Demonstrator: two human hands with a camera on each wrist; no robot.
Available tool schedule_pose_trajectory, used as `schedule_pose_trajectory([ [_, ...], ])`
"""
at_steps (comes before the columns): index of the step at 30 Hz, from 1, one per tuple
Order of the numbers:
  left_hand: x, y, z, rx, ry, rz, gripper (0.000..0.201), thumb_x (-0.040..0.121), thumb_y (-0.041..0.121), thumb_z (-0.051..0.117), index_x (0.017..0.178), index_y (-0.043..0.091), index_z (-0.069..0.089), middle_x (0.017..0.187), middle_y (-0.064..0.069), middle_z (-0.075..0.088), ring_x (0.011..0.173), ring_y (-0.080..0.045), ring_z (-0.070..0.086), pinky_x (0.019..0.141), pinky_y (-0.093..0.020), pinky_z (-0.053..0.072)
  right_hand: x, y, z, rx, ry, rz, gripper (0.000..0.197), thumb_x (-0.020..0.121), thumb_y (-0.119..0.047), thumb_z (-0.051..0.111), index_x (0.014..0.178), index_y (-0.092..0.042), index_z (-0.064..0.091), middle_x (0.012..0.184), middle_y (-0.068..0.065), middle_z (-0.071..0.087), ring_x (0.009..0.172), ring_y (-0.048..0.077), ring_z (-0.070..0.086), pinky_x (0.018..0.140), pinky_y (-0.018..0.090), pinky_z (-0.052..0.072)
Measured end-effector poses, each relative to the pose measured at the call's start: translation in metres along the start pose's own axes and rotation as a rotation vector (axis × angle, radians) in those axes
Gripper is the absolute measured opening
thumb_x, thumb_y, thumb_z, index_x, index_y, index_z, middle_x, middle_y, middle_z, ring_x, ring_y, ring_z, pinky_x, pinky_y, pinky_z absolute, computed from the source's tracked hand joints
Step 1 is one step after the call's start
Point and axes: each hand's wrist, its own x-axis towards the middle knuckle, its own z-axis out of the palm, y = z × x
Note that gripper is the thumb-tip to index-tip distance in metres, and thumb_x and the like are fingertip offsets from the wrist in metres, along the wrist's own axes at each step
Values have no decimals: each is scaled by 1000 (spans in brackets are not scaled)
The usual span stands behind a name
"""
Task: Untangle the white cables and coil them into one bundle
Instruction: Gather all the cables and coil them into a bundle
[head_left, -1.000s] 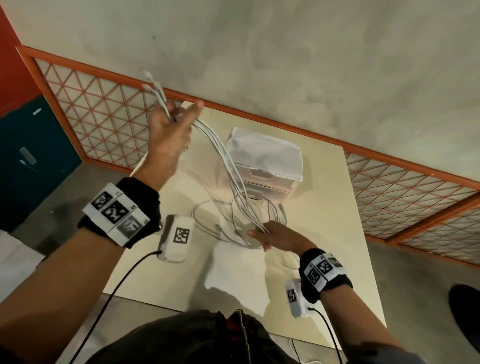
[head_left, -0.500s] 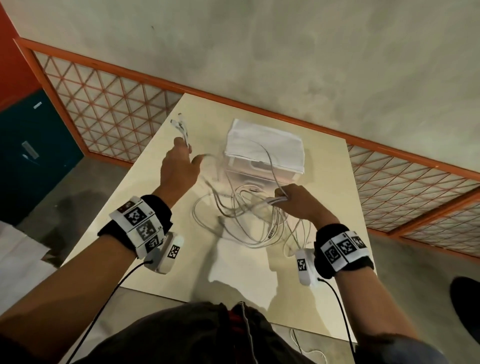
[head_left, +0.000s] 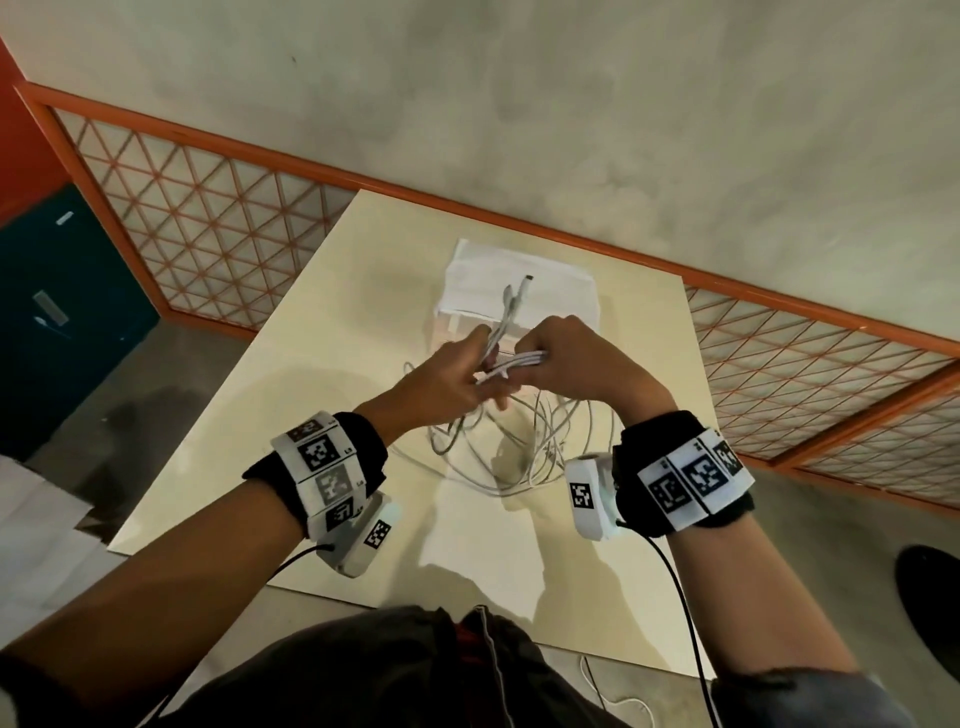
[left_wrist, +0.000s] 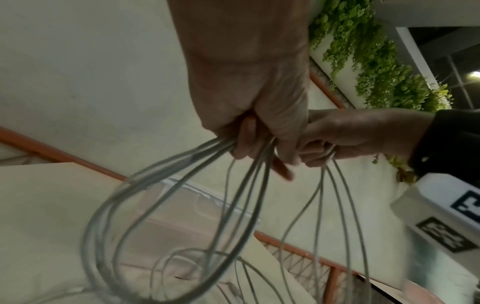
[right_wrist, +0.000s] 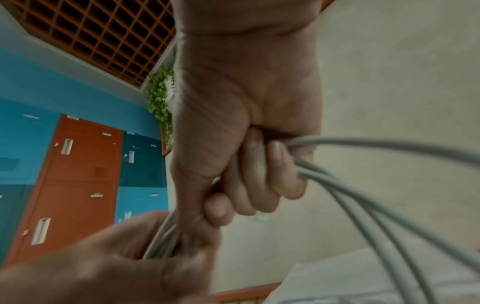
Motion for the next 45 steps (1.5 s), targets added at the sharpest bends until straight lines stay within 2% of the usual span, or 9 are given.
schedule_pose_trajectory([
  [5, 3, 11, -31, -197, 131, 1, 41, 75, 20, 77, 79, 21, 36, 67, 7, 34, 55, -7, 36, 49, -19, 37, -11, 26, 4, 340, 43, 32, 20, 83, -22, 72, 73, -18, 55, 47, -15, 52, 40, 0, 42, 47, 13, 34],
  [13, 8, 15, -67, -360, 478, 96, 46, 79, 12, 74, 71, 22, 30, 59, 3, 28, 43, -4, 30, 44, -17, 34, -36, 95, 53, 402, -24, 313, 45, 81, -47, 70, 56, -15, 48, 50, 2, 51, 47, 19, 48, 59, 31, 43],
  [18, 2, 5, -59, -203, 461, 38, 45, 82, 35, 71, 69, 24, 29, 62, 4, 27, 51, -8, 29, 52, -20, 30, -40, 103, 52, 382, 81, 356, 42, 82, -39, 71, 55, -15, 49, 52, -4, 50, 42, 1, 46, 52, 21, 35],
  [24, -6, -13, -67, 75, 286, -71, 39, 95, 41, 51, 70, 14, 40, 56, 2, 35, 48, -10, 34, 53, -25, 31, -45, 121, 46, 222, 377, 287, 59, 68, -43, 81, 53, -16, 31, 48, -3, 32, 51, 22, 31, 52, 32, 32],
  [30, -16, -46, -72, 404, -57, -259, 47, 83, 33, 71, 62, 17, 32, 55, 1, 38, 52, -18, 38, 55, -29, 26, -62, 130, 75, -55, -52, 181, 51, 67, -52, 77, 92, -13, 54, 82, 0, 60, 81, 21, 54, 80, 35, 37],
  [35, -30, -68, -58, 413, -265, -441, 46, 75, 35, 77, 63, 18, 36, 53, 2, 46, 49, -18, 42, 54, -28, 29, -75, 120, 122, -30, -612, 377, 95, 65, -60, 76, 141, -19, 36, 133, 2, 52, 129, 25, 41, 110, 44, 28],
  [40, -46, -78, -38, 569, -351, -523, 44, 78, 38, 74, 64, 18, 38, 56, 1, 47, 51, -17, 43, 53, -29, 28, -59, 99, 127, -180, -861, 385, 79, 68, -61, 73, 128, -16, 50, 131, 4, 54, 121, 25, 50, 95, 32, 40],
  [43, -55, -82, -32, 547, -379, -536, 43, 82, 40, 69, 65, 15, 39, 49, 2, 47, 47, -14, 42, 52, -29, 29, -33, 83, 108, -307, -772, 372, 72, 75, -53, 72, 127, -6, 54, 130, 8, 57, 120, 28, 54, 96, 33, 43],
  [45, -62, -83, -32, 498, -366, -548, 41, 83, 42, 67, 67, 15, 40, 44, 4, 51, 42, -9, 44, 53, -28, 32, -14, 68, 98, -231, -624, 285, 47, 84, -43, 67, 104, -1, 66, 106, 14, 69, 101, 29, 64, 85, 32, 48],
])
